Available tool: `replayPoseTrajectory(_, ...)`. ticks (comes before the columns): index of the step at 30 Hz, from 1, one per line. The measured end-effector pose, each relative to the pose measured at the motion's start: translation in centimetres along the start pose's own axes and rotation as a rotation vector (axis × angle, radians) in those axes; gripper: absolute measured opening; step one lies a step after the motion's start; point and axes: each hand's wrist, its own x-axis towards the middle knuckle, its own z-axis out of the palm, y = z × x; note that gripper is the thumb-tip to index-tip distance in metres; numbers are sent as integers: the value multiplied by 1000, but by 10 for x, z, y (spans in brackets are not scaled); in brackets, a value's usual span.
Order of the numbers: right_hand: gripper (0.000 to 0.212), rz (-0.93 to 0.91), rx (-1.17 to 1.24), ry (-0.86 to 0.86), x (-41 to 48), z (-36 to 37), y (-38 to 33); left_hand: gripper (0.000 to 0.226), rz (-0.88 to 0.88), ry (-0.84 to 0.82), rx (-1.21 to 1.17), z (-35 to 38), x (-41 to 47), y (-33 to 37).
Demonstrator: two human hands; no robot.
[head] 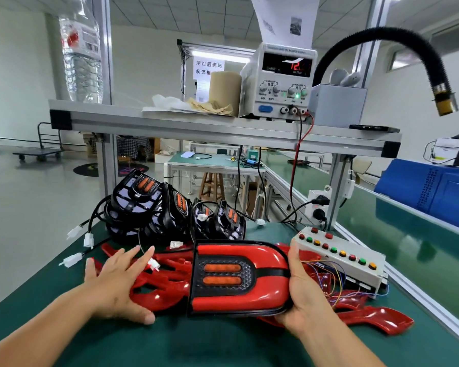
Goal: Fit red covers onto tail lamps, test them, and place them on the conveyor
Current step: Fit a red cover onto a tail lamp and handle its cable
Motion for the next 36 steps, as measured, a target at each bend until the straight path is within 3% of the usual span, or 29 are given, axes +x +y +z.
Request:
replayPoseTrajectory(1, 79, -2, 14, 22, -4, -3, 4, 142, 28, -8, -23, -4, -1, 3)
replayPoseTrajectory(3, 77, 5, 59, 33, -12, -6, 11, 127, 103, 134, -66, -14, -2, 15)
replayPoseTrajectory(6, 75, 44, 99, -8, -26, -4, 17, 62, 152, 397, -498, -25, 4, 46)
replayPoseTrajectory(9, 78, 68, 96, -47, -33, 0, 21, 12, -26, 93, -1142, -33, 10, 88)
replayPoseTrajectory(11, 80, 78, 90, -61, -36, 1, 23, 16, -100, -61, -1312, -37, 22, 105)
replayPoseTrajectory(13, 81, 94, 87, -68, -38, 1, 23, 15, -150, -109, -1348, -42, 36, 113)
replayPoseTrajectory(18, 81, 112, 102, -97, -43, 1, 23, 12, -273, -64, -1235, -54, 59, 118)
replayPoseTrajectory(21, 78, 102, 53, -68, -47, 2, 25, 13, -308, -115, -1326, -67, 63, 113)
replayPoseTrajectory(28, 63, 15, -209, 93, -58, 3, 28, 31, -212, -333, -1585, -87, 63, 115)
replayPoseTrajectory(36, 55, -112, -552, 230, -78, -18, 33, 32, -72, -93, -1739, -96, 62, 133)
